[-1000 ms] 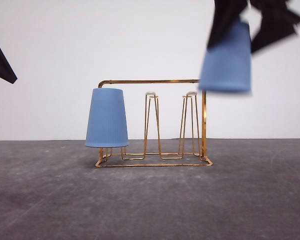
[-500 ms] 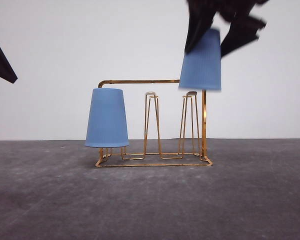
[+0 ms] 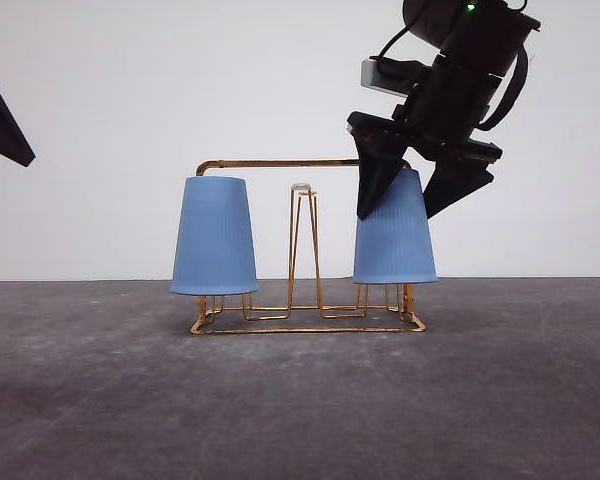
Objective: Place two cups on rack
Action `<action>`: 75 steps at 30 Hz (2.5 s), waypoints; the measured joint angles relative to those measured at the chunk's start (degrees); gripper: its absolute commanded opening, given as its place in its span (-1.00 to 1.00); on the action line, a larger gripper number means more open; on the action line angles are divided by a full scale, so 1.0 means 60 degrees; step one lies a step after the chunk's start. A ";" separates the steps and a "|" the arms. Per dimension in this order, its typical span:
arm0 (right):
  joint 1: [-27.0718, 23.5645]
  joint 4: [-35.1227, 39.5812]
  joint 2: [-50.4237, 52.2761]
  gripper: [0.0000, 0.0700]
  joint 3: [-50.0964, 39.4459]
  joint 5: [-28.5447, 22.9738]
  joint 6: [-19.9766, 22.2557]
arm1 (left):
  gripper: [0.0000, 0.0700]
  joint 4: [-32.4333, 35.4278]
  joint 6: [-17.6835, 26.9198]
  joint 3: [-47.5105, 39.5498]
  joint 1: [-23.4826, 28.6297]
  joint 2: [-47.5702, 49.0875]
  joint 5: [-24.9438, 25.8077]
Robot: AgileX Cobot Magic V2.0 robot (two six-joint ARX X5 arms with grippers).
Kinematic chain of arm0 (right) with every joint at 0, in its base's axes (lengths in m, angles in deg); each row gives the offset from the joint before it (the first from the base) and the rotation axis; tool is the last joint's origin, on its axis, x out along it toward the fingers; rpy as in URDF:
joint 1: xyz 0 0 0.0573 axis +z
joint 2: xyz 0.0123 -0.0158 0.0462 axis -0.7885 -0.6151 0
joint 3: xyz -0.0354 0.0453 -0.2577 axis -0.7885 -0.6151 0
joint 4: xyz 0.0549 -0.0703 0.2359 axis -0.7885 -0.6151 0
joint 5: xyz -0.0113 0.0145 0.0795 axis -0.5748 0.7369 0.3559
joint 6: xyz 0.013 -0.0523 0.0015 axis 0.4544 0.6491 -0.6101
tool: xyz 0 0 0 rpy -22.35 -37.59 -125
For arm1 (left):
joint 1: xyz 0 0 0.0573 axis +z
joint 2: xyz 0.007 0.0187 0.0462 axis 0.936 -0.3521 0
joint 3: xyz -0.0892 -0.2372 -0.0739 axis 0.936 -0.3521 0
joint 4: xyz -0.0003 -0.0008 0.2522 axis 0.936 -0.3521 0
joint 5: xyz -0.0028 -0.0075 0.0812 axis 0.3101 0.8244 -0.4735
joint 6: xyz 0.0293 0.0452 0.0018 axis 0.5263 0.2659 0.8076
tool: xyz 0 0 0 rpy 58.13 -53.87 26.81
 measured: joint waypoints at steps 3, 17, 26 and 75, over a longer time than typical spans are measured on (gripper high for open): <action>0.0105 -0.0141 0.0000 0.12 0.0000 -0.0029 -0.0054 | 0.23 0.0000 0.0000 0.0000 0.0000 0.0000 0.0000; 0.0301 -0.0341 0.0000 0.33 0.0000 -0.0076 -0.0083 | 0.23 0.0000 -0.0003 0.0000 0.0000 0.0000 0.0000; 0.0297 -0.0392 0.0019 0.69 0.0000 -0.0068 -0.0087 | 0.23 0.0000 -0.0004 0.0000 0.0000 0.0000 0.0000; 0.0275 0.2816 0.9220 -0.97 -0.8539 -0.0050 -0.1751 | -1.00 0.0079 0.2786 0.0000 -0.0007 0.0000 0.0058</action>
